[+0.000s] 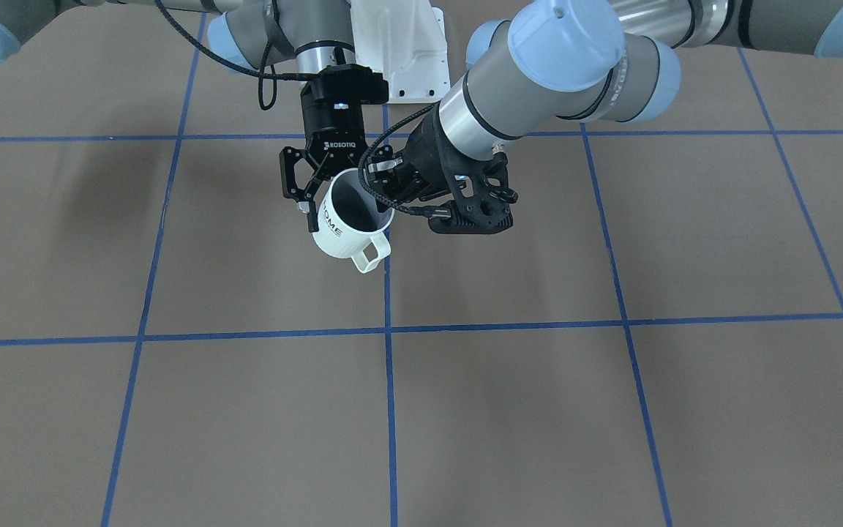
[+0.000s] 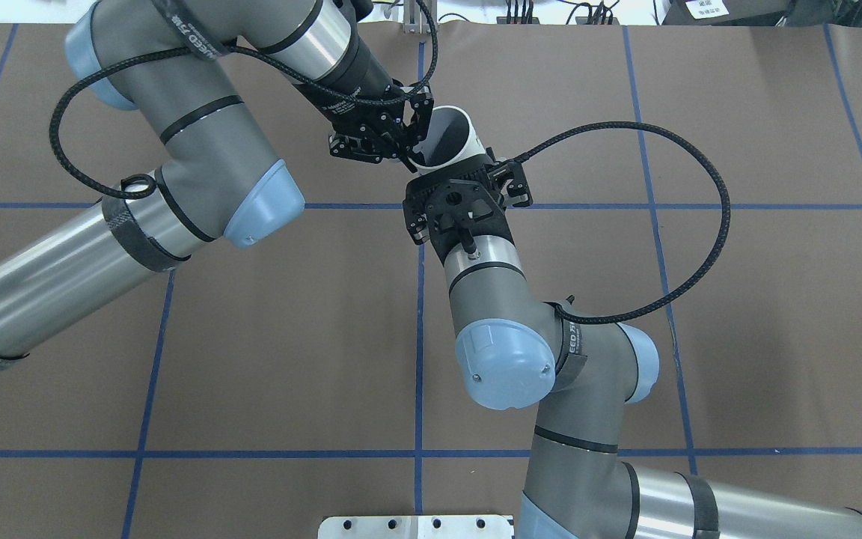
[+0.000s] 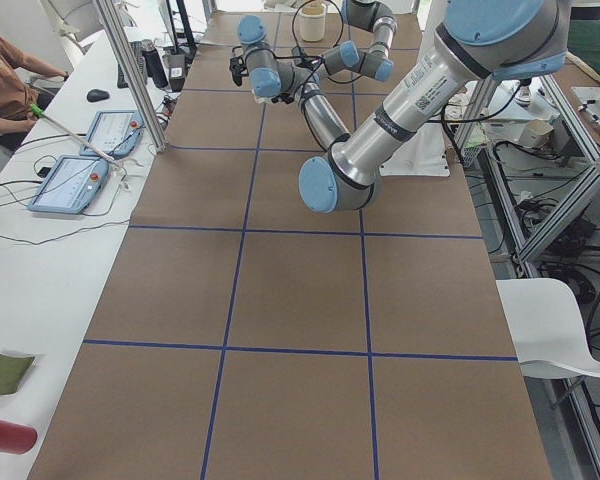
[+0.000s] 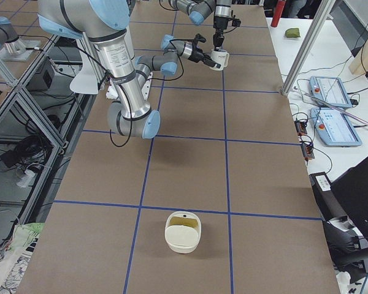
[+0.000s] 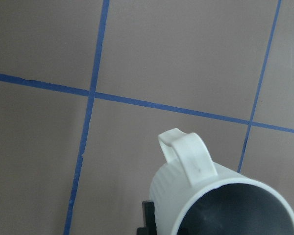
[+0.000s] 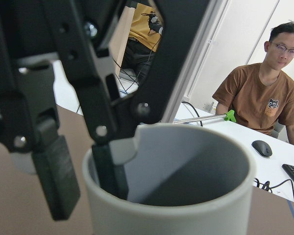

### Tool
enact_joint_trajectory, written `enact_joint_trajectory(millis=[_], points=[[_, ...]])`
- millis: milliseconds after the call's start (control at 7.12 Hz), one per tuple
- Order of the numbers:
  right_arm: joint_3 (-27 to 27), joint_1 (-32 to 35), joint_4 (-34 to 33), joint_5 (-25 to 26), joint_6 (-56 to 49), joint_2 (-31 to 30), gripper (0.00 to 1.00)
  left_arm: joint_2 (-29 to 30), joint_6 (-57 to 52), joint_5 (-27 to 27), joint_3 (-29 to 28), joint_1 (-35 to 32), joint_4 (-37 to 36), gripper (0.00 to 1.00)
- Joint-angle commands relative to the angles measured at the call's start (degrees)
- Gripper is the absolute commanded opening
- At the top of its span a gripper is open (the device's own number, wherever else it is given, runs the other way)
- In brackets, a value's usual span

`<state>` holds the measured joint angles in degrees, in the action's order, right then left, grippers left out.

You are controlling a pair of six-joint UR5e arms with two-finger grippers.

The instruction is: Left arm hands cup to right arm to dump lemon

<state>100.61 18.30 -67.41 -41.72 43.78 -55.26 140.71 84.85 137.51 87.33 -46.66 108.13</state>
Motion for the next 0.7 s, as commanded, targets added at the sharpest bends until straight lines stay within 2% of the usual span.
enact_joint_trajectory(millis=[0,281,562], points=[[0.2,-0.02,0.09,-0.03,-0.01,-0.11,1.0,0.01,0.58,0.04,-0.32,-0.01,-0.02,0.0],[0.11,-0.02,0.09,-0.03,-0.01,-0.2,1.0,0.09,0.66,0.04,-0.23,-0.09,-0.02,0.0],[0.02,0.06,0.09,-0.03,-0.01,-0.47,1.0,0.97,0.58,1.17,-0.84,-3.41,-0.2,0.0]])
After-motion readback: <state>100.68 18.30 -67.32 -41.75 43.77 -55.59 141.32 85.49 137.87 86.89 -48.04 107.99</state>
